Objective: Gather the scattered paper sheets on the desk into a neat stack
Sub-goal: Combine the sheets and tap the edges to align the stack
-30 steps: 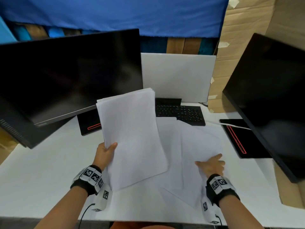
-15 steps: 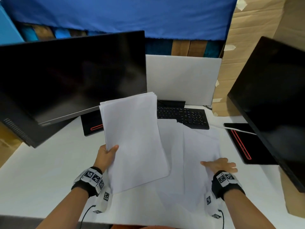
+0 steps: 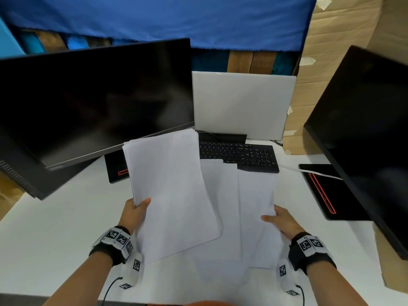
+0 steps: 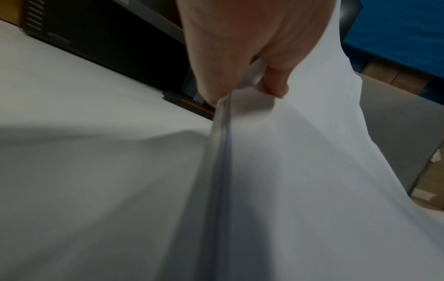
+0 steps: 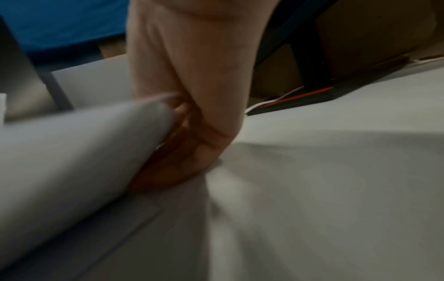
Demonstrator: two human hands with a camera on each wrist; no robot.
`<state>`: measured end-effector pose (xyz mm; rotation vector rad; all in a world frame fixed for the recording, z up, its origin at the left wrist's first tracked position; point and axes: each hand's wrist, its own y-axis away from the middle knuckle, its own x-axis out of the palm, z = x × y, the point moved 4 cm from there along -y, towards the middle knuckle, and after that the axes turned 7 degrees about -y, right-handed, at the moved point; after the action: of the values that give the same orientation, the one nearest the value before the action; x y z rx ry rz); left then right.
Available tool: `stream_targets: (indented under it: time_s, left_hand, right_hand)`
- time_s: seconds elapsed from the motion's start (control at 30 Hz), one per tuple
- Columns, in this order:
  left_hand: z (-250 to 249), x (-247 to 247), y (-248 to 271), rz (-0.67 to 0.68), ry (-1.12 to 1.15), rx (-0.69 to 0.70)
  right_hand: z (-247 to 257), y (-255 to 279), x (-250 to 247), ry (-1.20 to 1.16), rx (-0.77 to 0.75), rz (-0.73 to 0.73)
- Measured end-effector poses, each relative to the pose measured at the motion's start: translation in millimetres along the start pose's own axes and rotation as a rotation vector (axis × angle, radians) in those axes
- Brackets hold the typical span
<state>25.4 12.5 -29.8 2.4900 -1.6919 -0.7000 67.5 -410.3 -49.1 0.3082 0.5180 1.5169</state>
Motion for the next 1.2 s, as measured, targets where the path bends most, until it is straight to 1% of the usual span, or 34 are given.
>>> stream_targets:
  time_s: [0.03,0.07,0.17,0.23,0.3,0.47,0.53,0.63,0.7,0.77,0.87,0.93,1.1,1.2]
  left_hand:
    - [0,2,0,0.003,-0.002,-0.004]
    - [-1,4,0,0.003,0.001,-0.006]
    - [-2,7,0,0.005,0.016,-0.021]
    - [-1,10,-1,0.015,0.015,-0.026]
    - [0,12,0,0.021,0.009,-0.030]
    - [4,9,5,0.012,0.020,-0.037]
    - [8,-1,9,-0.020,0.029,-0.047]
    - [7,-3,10,-0.022,0.018,-0.044]
    - [2,-8,8,-0.043,0.029,-0.033]
    - [-3,-15,6,-0.064,0.051,-0.021]
    - [-1,-28,6,-0.089,0.081,-0.013]
    - [1,-33,7,-0.097,0.084,-0.013]
    - [4,-34,11,-0.112,0.081,-0.006]
    - [5,-33,13,-0.116,0.080,-0.007]
  right_hand:
    - [-1,-2,5,0.003,0.021,0.015]
    - [-3,-6,7,-0.006,0.022,-0.016]
    - [-7,-16,11,-0.079,0.016,-0.195]
    - [-8,-16,24,-0.100,0.045,-0.242]
    - [-6,-19,46,-0.063,0.073,-0.202]
    - [10,-15,94,0.165,0.123,-0.090]
    - [11,-10,110,0.212,0.147,-0.032]
    - [9,-11,98,0.179,0.121,-0.020]
    - [9,-12,78,0.127,0.073,-0.037]
    - [10,-10,58,0.079,0.035,-0.023]
    - [9,-1,45,0.136,0.010,0.020]
    - [6,4,44,0.175,0.014,0.030]
    - [4,5,57,0.329,-0.062,-0.081]
    - [6,8,71,0.424,-0.056,-0.090]
